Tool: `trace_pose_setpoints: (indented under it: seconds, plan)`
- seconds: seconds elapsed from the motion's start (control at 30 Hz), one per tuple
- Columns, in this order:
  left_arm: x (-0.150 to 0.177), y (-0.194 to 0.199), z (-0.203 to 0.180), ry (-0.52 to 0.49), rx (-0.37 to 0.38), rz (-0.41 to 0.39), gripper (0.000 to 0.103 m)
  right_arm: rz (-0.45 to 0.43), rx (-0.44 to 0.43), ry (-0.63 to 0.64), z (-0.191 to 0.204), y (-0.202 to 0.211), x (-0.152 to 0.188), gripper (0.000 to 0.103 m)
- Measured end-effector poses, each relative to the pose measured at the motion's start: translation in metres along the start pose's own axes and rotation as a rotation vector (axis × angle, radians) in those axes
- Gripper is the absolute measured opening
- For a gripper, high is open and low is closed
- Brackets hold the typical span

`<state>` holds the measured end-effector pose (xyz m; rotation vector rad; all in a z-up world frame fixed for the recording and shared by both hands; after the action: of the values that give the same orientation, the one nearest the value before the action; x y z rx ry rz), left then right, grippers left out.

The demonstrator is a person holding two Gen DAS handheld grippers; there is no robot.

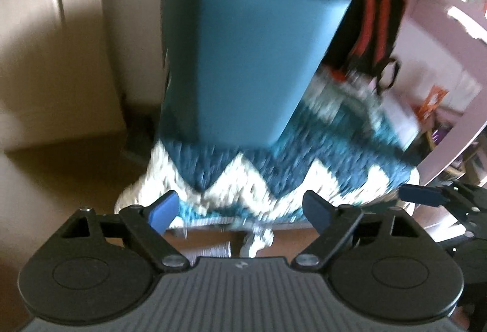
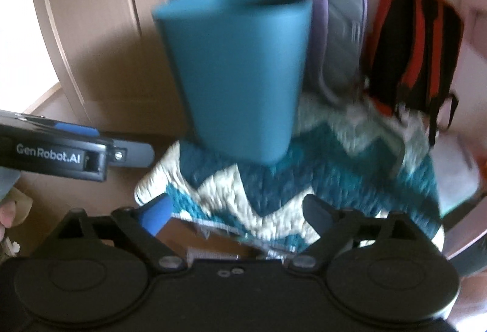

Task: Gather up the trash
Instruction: 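Lower both tools to the floor beside the blanket, then close the right tool on the red foam mesh while the left grasps the clear tray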

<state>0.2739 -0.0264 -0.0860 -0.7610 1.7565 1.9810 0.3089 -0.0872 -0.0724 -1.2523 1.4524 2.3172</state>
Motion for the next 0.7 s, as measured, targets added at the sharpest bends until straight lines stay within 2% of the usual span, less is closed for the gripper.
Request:
trace_pose_setpoints:
  seconds: [0.17,0.5,0.7]
  plan:
    - [0.048,-0.08,0.013,0.083,-0.023,0.159,0.089,0.071,-0.022,-0.09,-0.026,-0.05,0.051,0.099]
    - [0.128,-0.221,0.026,0.195,-0.104,0.427,0.089,0.201,-0.026,-0.254,-0.079,-0.159,0.137,0.098]
    - [0.155,-0.289,0.026,0.27,-0.151,0.528,0.089,0.336,-0.055,-0.214,-0.087,-0.224,0.189,0.097]
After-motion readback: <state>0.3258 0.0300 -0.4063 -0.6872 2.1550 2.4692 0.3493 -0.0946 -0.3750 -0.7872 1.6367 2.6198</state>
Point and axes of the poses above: each gripper's, at about its wrist camera, not at the fingertips, and y roughly against the way its jaws point, z to its left, x to its underside, the point moved 8 cm from there along -y, roughly the way its jaws point, and after that the axes turned 11 degrees about -x, right-handed, at the moved point
